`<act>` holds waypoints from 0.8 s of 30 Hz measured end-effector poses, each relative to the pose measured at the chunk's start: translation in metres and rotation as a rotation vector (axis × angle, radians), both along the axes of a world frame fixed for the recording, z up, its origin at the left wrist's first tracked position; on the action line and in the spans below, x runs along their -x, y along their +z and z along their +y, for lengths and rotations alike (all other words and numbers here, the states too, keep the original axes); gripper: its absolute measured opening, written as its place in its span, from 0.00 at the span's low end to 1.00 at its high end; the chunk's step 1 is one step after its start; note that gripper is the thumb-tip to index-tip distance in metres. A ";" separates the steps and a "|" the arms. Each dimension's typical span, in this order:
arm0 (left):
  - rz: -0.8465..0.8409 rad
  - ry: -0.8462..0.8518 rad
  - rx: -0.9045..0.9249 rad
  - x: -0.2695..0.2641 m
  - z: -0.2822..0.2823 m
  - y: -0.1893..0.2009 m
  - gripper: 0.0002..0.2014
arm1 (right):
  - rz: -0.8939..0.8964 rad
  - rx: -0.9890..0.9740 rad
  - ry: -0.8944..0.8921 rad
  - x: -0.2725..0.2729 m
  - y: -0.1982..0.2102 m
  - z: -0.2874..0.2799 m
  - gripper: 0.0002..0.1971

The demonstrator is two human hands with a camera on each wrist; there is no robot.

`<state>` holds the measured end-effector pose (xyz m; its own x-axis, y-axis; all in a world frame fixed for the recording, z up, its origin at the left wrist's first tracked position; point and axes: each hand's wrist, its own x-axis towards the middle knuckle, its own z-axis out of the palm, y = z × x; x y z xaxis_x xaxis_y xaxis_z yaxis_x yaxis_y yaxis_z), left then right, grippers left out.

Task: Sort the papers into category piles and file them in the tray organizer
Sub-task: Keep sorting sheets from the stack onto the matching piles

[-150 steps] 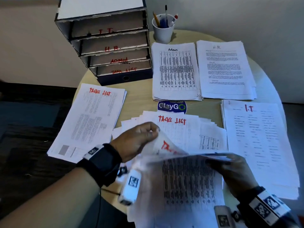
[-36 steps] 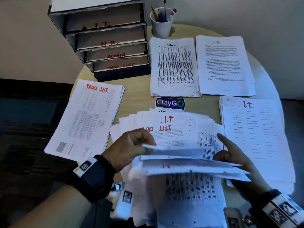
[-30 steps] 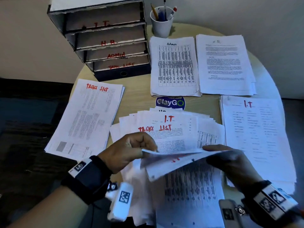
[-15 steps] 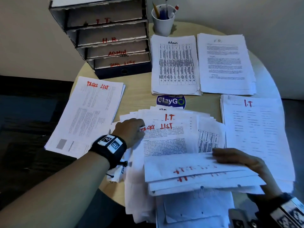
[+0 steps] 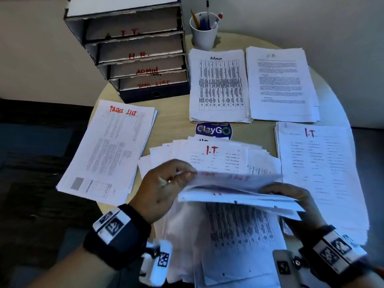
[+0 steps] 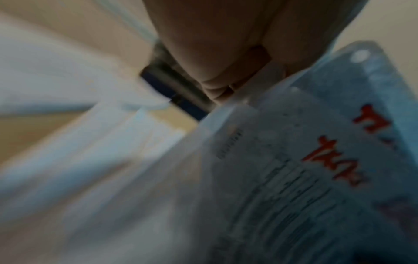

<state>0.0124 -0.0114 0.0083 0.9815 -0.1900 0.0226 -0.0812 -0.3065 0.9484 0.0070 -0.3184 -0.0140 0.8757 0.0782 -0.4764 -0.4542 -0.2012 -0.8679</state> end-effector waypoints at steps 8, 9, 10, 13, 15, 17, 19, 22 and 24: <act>0.772 0.173 -0.078 0.000 -0.007 -0.060 0.22 | -0.066 0.085 -0.352 -0.030 -0.017 0.021 0.08; 0.743 0.106 -0.270 0.005 -0.011 -0.065 0.29 | -0.052 0.056 -0.349 -0.032 -0.019 0.022 0.12; 0.724 0.097 -0.356 0.009 -0.016 -0.066 0.33 | -0.025 0.034 -0.338 -0.032 -0.021 0.024 0.16; 0.701 0.159 -0.302 0.011 -0.028 -0.058 0.33 | 0.055 0.075 -0.289 -0.027 -0.033 0.033 0.22; 0.734 0.172 -0.291 0.011 -0.031 -0.052 0.33 | 0.075 0.123 -0.322 -0.024 -0.037 0.035 0.22; 0.718 0.140 -0.368 0.013 -0.031 -0.048 0.23 | 0.082 0.126 -0.378 -0.023 -0.032 0.036 0.21; 0.660 0.120 -0.425 0.016 -0.030 -0.037 0.10 | 0.082 0.163 -0.385 -0.023 -0.021 0.034 0.26; 0.513 0.134 -0.520 0.016 -0.034 -0.010 0.04 | -0.110 0.460 -0.272 -0.023 0.009 0.031 0.42; 0.302 0.048 -0.737 0.012 -0.046 0.022 0.05 | -0.590 0.629 -0.090 -0.016 0.044 0.036 0.39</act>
